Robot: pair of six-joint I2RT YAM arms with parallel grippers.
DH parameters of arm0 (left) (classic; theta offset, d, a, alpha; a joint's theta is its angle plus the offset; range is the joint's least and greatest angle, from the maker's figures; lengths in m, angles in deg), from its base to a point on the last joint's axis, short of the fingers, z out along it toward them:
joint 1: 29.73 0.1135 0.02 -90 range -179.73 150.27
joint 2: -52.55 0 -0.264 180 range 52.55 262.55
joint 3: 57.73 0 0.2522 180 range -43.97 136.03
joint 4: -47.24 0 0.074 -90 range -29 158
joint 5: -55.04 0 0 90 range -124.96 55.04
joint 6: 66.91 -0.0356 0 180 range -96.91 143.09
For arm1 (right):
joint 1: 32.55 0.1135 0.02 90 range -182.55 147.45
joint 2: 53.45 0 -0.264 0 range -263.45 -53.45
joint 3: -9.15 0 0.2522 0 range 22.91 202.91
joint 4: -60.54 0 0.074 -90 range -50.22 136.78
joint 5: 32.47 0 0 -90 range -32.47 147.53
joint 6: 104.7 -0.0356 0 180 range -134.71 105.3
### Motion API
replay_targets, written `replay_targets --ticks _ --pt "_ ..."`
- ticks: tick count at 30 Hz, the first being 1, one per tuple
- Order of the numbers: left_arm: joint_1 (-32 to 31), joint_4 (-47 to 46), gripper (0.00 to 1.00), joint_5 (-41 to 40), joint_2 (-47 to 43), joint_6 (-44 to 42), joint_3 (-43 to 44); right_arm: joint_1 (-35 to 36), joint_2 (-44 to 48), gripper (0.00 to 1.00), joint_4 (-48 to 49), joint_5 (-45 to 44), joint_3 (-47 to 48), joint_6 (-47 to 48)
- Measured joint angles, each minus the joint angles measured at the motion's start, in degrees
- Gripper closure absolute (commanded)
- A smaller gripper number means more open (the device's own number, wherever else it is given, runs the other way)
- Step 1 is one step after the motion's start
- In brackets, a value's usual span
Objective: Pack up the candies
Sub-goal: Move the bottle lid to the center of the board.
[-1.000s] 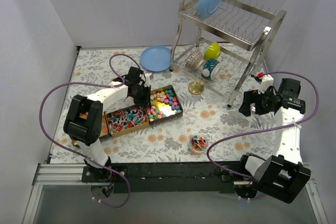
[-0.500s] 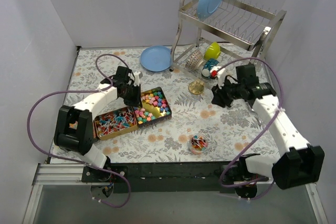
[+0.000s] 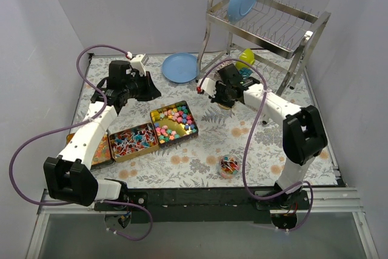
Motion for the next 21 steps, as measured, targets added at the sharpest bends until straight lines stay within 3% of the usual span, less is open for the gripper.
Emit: replay_targets --ticks 9,21 --pt "3.80 0.70 1.00 -0.04 -0.74 0.66 -1.01 0.94 -6.75 0.99 5.70 -11.80 0.24 3.30" --pt "4.85 0.90 1.00 1.16 -0.94 1.53 -2.03 2.08 -15.02 0.99 9.09 -17.00 4.22 6.58"
